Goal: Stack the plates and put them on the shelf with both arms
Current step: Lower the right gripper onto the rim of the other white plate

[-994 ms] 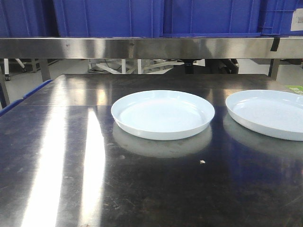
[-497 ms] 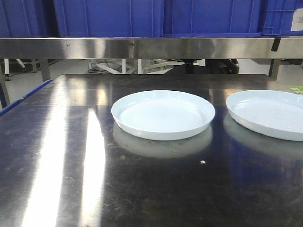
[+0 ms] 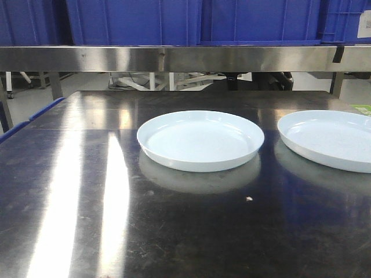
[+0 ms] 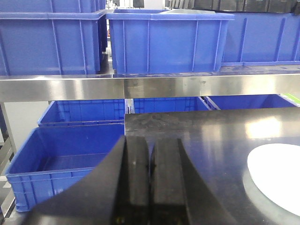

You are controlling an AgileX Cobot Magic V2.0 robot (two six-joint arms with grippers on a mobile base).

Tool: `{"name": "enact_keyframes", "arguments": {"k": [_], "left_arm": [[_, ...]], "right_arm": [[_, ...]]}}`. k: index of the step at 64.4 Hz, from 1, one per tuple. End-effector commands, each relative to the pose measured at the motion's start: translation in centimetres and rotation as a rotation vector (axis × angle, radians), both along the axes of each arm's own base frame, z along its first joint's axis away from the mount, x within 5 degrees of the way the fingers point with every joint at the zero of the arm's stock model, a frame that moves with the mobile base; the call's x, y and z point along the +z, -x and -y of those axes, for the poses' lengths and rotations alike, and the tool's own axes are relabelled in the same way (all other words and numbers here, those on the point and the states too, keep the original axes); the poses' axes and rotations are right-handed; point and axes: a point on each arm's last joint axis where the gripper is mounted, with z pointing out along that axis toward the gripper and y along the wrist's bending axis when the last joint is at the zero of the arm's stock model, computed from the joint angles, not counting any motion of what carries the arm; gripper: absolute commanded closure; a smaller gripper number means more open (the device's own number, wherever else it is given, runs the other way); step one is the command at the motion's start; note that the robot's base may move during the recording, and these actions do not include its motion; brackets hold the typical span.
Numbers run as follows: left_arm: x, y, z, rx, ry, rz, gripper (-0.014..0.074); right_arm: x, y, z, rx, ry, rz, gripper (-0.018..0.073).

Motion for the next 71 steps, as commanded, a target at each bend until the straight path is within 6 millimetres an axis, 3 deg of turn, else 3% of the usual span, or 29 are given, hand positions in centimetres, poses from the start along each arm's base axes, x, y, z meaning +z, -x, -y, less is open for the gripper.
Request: {"name": "enact_keyframes", "arguments": {"k": [1,16,36,61,71], "left_arm": [[1.6,0.0,-0.1,0.013,0.023,0.099,0.0516],[1.6,0.0,-0.1,0.013,0.023,0.099,0.0516],[1.6,0.0,-0.1,0.013,0.023,0.099,0.0516],[1.6,0.0,-0.1,0.013,0.023,0.099,0.0516],[1.6,0.0,-0.1,0.013,0.023,0.099,0.0516]], "right_arm": [[1.3,-1.8,0.0,0.003,-0.002,-0.002,0.0511],[1.7,-5.4,0.8,-0.034,-0.009,-0.128,0.0511],[3.0,-10.1,4.4,-0.158,-0.029,-0.226,0.0503],[4.6,-17.7,6.2,-0.108,-0.015,-0.324,0.0215],[4.3,-20.1,6.6,-0.099,-0.021,-0.364,0.0174]]}}
